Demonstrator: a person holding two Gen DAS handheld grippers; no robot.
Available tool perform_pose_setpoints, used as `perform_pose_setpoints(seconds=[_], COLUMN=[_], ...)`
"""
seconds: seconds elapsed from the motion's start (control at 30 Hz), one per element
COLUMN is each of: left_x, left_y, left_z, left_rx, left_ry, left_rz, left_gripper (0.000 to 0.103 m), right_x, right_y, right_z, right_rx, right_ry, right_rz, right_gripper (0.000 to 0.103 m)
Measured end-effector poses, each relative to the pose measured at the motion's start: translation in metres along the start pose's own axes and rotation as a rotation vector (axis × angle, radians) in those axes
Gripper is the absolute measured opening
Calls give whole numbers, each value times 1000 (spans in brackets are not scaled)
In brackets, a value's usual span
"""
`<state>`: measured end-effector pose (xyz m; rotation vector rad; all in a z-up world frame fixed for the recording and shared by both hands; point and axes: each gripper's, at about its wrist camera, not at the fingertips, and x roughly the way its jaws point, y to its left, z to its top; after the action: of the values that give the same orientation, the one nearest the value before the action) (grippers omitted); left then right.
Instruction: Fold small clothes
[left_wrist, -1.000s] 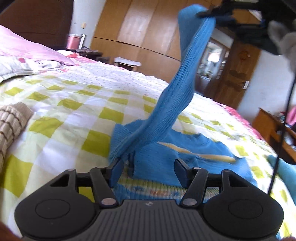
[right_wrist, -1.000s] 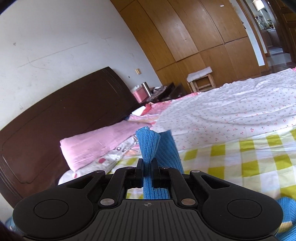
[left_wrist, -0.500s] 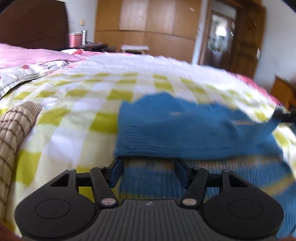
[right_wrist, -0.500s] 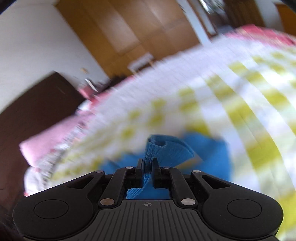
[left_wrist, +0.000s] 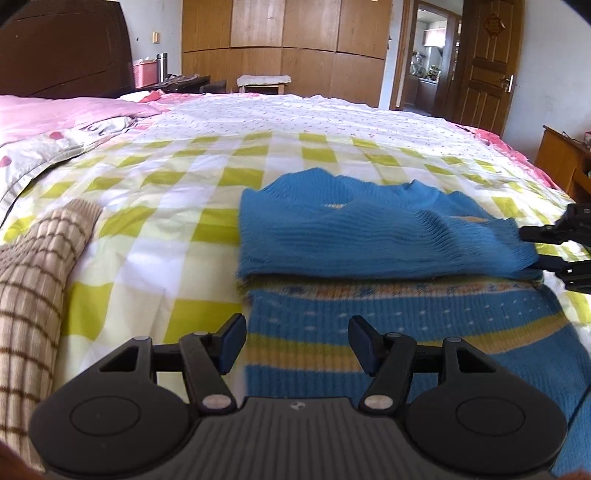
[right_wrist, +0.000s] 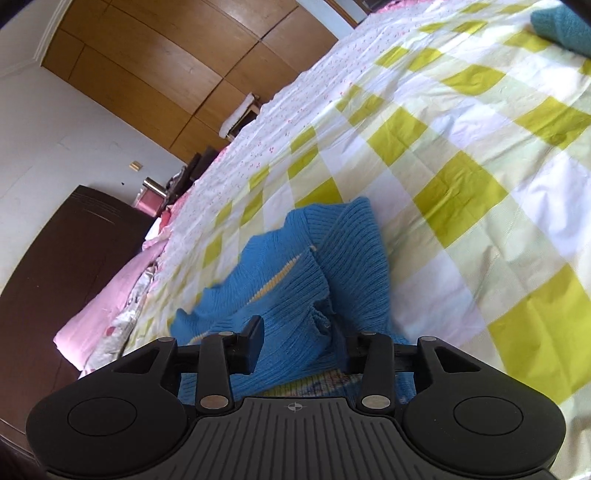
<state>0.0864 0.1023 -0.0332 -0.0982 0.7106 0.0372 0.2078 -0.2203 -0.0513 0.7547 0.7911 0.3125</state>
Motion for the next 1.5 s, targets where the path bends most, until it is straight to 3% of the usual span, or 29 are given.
perform_pose_setpoints(seconds=[0.03, 0.07, 0.1, 0.13, 0.37, 0.43, 0.53, 0.6, 0.7, 0.87, 1.0, 1.13, 1.23, 1.27, 1.4, 1.5], left_x=[1, 1, 1, 1, 0, 16, 50, 59, 48, 34, 69, 122, 156, 165, 172, 175], left_y=[-2, -5, -7, -10, -26, -29, -27, -19, -16, -16, -23, -24, -14, -7, 3, 0], left_z=[3, 6, 9, 13, 38, 39, 37, 35, 39, 66, 98, 119, 122, 121, 120, 123], left_rx=[2, 6, 11, 17, 52, 71, 83, 49, 54, 52, 46, 30, 21, 12, -18, -17], left_ry=[-2, -4, -8, -16, -129, -116, -4, 48, 44, -64, -95, -56, 12, 28, -3, -5], left_rz=[-6, -12, -17, -21, -24, -10, 31, 15, 12, -20, -23, 5, 99, 123, 136, 155], left_gripper=[66, 66, 66, 66, 70, 73, 73, 74, 73, 74, 74, 74, 74, 78, 83, 84], right_x=[2, 4, 6, 7, -27, -21, 8, 9, -5, -21, 18, 89, 127, 133, 129, 125], right_y=[0, 3, 5, 8, 32, 21, -3, -11, -8, 24, 56, 68, 66, 63, 56, 49], right_z=[1, 3, 5, 8, 18, 15, 7, 2, 3, 14, 29, 45, 52, 53, 60, 65], right_rx=[5, 1, -9, -13, -107, -113, -73, -59, -75, -262, -412, -490, -553, -568, -581, -552], right_ry=[1, 2, 4, 3, -144, -128, -10, 0, -39, -138, -86, 14, 43, 33, -27, -28], right_rz=[2, -5, -13, -16, 96, 45, -99, -99, -99, -145, -139, -181, -240, -268, -364, -364], right_gripper=[39, 29, 13, 12, 10, 10, 13, 15, 15, 15, 19, 19, 14, 6, 5, 5])
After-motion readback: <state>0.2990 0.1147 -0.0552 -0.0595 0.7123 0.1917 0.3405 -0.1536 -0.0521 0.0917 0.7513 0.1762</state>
